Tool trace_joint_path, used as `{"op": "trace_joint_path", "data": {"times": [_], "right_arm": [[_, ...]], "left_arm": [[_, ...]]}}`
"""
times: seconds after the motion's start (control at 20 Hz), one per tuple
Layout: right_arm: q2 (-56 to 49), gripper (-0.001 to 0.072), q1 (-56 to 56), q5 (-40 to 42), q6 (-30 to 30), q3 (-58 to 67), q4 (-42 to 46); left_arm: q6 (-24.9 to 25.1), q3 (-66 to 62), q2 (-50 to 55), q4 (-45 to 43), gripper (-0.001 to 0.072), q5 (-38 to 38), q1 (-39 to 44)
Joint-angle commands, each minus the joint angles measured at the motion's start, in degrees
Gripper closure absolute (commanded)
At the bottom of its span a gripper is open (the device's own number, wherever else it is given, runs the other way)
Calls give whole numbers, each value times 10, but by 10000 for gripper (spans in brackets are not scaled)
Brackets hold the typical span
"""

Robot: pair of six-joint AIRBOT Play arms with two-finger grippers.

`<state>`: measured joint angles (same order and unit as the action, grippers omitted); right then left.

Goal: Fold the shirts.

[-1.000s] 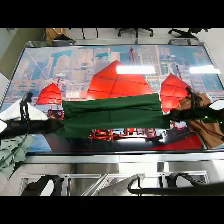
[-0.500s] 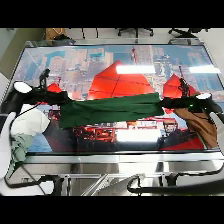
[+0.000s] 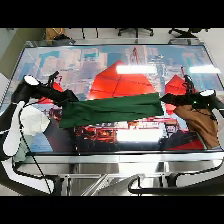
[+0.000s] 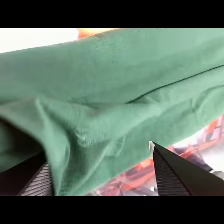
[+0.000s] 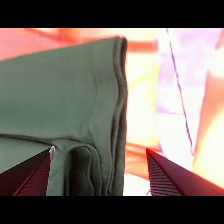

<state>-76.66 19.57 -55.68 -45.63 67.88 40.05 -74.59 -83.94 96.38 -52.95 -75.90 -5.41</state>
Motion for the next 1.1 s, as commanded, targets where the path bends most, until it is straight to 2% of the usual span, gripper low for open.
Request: {"op": "trace_joint_path", "data": {"times": [0.0, 0.2, 0.25, 0.35, 0.4, 0.45, 0.5, 0.55, 0.7, 0.95, 1.05], "right_arm": [[-36, 62, -6, -20, -11, 6, 7], [-70, 76, -23, -22, -10, 7, -16], [-76, 123, -27, -23, -4, 7, -31], [-80, 428, -34, -34, 9, 7, -59], [-80, 643, -37, -42, 17, 9, -65], [-79, 688, -40, -54, 17, 16, -65], [-76, 688, -40, -69, 16, 25, -65], [-69, 689, -38, -83, 10, 36, -64], [-31, 690, -32, -122, -12, 70, -64], [52, 690, -17, -184, -40, 83, -64], [92, 690, -13, -199, -42, 87, -65]], "left_arm": [[-16, -14, -28, 0, 102, -28, -28], [-20, -14, -66, 0, 103, -25, -68], [-20, -14, -76, 2, 104, -21, -73], [-20, -14, -89, 8, 120, -21, -73], [-20, -14, -93, 11, 122, -20, -63], [-19, -14, -93, 17, 129, -19, -51], [-18, -14, -90, 21, 510, -16, -33], [-9, -13, -85, 21, 695, -2, -8], [-9, -13, -51, 28, 691, 59, 86], [-21, -19, 73, 51, 691, 236, 275], [-34, -68, 142, 51, 692, 245, 335]]}}
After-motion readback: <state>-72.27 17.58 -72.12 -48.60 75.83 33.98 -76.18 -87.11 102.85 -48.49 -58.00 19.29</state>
